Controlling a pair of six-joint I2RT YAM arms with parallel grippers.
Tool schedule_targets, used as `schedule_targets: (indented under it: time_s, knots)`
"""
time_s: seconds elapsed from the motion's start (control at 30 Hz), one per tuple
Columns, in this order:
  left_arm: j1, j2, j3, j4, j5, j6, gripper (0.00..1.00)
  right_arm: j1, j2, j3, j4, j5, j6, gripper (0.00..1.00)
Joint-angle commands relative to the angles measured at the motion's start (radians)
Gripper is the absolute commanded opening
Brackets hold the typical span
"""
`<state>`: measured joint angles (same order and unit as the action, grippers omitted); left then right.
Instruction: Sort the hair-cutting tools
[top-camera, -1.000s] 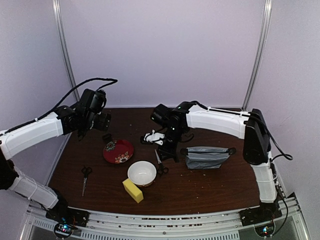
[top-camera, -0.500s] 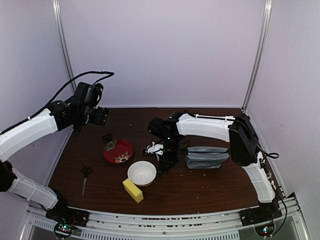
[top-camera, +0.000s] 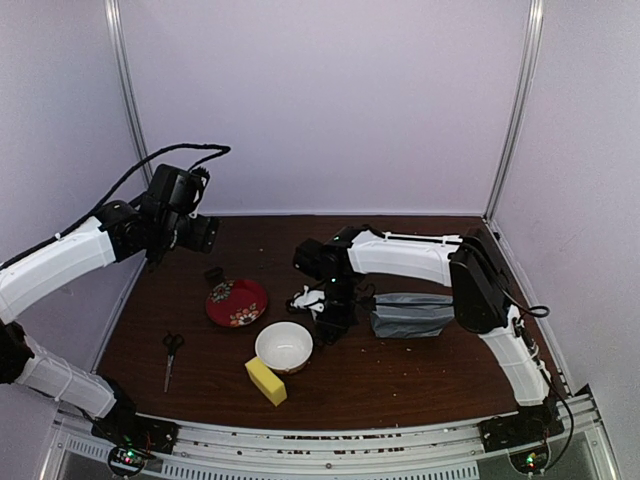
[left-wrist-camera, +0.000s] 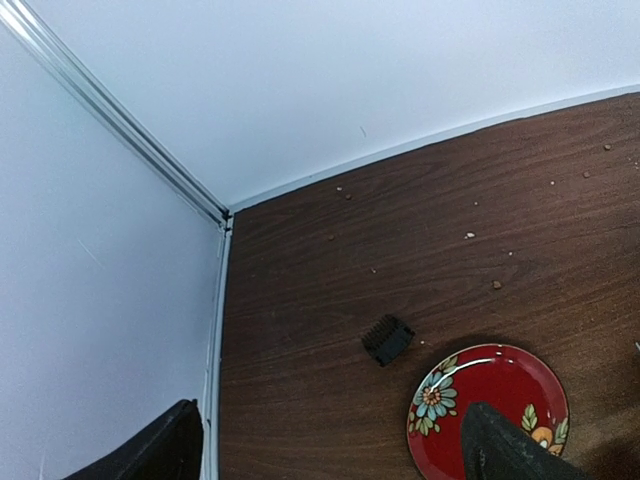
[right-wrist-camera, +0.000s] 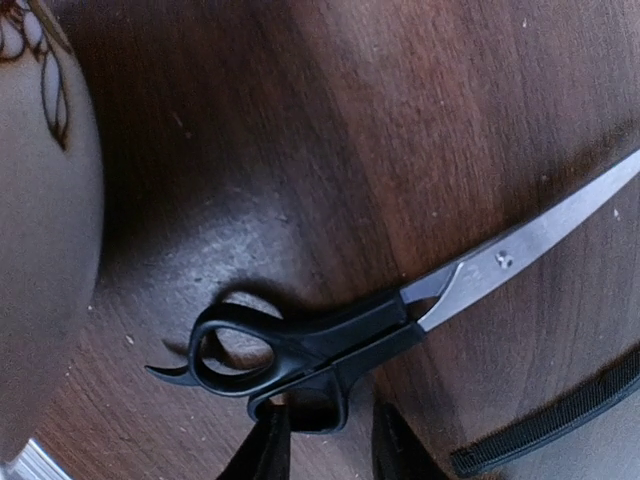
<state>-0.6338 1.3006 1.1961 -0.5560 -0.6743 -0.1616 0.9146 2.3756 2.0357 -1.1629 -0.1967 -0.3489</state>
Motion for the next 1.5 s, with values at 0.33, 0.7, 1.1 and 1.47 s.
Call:
schedule_targets:
  time_s: [0.33, 0.7, 1.1, 1.47]
  knots:
    - [0.002, 0.026, 0.034, -0.006, 0.085, 0.024, 0.91, -0.023, 0.049, 0.067, 0.001, -0.023, 0.049, 0.18]
    - [0.002, 0.040, 0.040, -0.012, 0.096, 0.027, 0.89, -0.025, 0.055, 0.035, 0.019, 0.057, 0.053, 0.00]
    - [0.002, 0.086, 0.066, -0.044, 0.223, -0.052, 0.88, -0.054, -0.174, 0.035, 0.046, 0.079, 0.059, 0.00]
    - [0.011, 0.131, -0.038, 0.214, 0.793, -0.276, 0.75, -0.085, -0.350, -0.131, 0.098, -0.028, 0.058, 0.00]
